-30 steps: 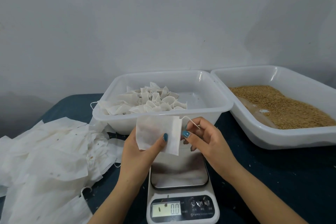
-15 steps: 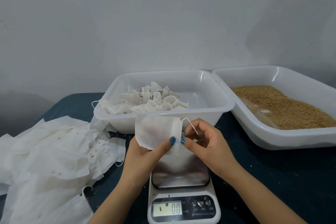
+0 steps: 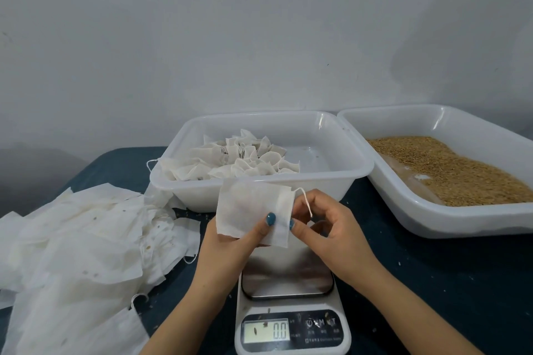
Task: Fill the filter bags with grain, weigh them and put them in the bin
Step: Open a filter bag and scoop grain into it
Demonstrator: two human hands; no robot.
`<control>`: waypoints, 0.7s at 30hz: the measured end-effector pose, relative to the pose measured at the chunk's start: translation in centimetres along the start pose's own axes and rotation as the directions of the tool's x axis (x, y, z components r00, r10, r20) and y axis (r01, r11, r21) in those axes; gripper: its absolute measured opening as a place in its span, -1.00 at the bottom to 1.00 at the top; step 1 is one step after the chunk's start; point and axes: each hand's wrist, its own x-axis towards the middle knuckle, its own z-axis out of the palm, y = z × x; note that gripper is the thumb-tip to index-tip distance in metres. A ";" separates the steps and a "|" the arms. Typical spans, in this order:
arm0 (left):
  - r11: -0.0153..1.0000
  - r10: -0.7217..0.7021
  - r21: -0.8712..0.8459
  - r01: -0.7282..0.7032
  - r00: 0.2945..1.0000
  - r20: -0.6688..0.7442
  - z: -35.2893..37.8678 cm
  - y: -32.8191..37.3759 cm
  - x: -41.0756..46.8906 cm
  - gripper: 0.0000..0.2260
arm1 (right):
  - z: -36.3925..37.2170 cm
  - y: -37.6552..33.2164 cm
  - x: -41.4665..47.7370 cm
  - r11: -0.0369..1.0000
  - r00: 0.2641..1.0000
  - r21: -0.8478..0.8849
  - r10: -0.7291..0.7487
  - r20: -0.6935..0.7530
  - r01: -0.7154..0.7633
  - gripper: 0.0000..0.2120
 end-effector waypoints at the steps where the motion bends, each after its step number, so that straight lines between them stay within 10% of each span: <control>1: 1.000 -0.002 0.003 0.002 1.000 -0.012 0.0 0.0 0.1 -0.73 | -0.1 0.1 0.0 1.000 1.000 -0.006 0.003 -0.004 -0.003 -0.91; 21: 0.998 0.026 -0.048 -0.027 0.999 -0.024 -0.2 0.4 0.6 -0.78 | -0.4 0.2 0.4 0.997 0.986 0.056 -0.038 -0.161 0.048 -0.81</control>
